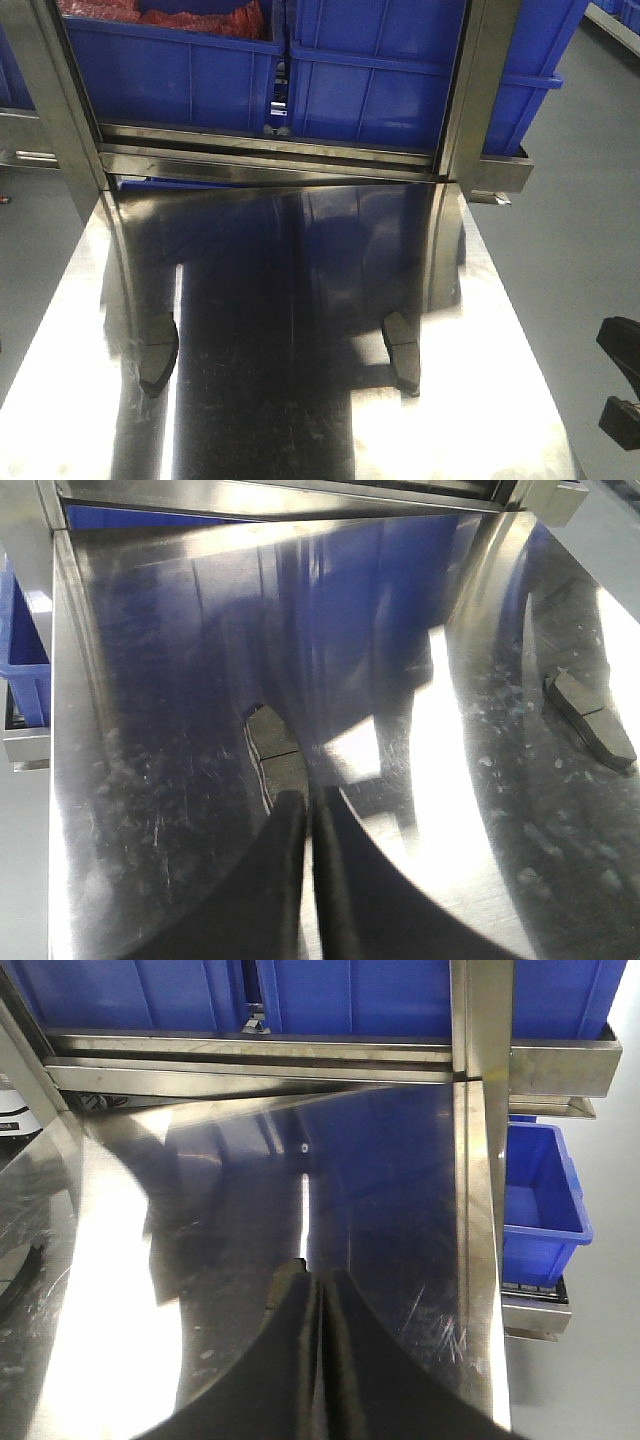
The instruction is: Move and align brake pads A on conveyor
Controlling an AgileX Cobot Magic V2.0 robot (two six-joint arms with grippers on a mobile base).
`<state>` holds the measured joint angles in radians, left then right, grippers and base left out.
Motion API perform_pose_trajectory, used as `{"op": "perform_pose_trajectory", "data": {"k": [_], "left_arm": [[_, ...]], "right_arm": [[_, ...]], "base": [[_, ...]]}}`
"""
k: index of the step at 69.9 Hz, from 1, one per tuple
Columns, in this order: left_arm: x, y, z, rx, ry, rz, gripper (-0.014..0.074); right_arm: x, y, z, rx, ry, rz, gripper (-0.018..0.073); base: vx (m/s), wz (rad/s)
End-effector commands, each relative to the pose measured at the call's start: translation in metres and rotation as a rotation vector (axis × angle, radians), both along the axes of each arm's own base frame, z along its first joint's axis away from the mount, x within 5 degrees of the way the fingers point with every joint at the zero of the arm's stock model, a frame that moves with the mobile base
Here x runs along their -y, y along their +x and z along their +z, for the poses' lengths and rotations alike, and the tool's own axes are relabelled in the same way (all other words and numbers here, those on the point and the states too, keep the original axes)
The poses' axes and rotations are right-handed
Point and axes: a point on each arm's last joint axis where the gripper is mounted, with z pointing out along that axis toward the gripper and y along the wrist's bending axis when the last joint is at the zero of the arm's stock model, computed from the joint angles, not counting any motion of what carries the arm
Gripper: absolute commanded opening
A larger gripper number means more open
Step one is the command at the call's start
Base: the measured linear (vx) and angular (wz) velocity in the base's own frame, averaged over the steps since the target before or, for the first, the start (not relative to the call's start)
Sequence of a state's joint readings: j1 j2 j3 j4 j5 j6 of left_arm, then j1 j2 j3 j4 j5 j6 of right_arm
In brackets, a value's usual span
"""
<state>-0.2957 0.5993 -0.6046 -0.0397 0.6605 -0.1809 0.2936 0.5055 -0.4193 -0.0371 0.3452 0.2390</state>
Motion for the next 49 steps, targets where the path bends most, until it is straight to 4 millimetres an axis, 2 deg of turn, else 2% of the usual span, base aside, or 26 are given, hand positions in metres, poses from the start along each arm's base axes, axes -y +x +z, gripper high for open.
{"op": "perform_pose_trajectory", "data": {"k": [1, 35, 42, 49], "left_arm": [[0.0016, 0.0033, 0.0130, 0.087, -0.030, -0.003, -0.0006], [0.0016, 0.0033, 0.0132, 0.088, -0.031, -0.003, -0.0003], [0.0016, 0.0035, 0.0134, 0.091, -0.032, -0.003, 0.0024], [0.0016, 0.0035, 0.0135, 0.092, -0.032, -0.003, 0.0104]], "right_arm": [[-0.0003, 0.0031, 0.0145, 0.088, 0.015, -0.001, -0.0008], [-0.0003, 0.0031, 0.0145, 0.088, 0.015, -0.001, -0.0008], [-0.0003, 0.0031, 0.0145, 0.088, 0.015, -0.001, -0.0008], [-0.0003, 0.0031, 0.0145, 0.088, 0.015, -0.001, -0.0008]], "base": [[0.00, 0.00], [0.00, 0.00], [0.00, 0.00], [0.00, 0.00]]}}
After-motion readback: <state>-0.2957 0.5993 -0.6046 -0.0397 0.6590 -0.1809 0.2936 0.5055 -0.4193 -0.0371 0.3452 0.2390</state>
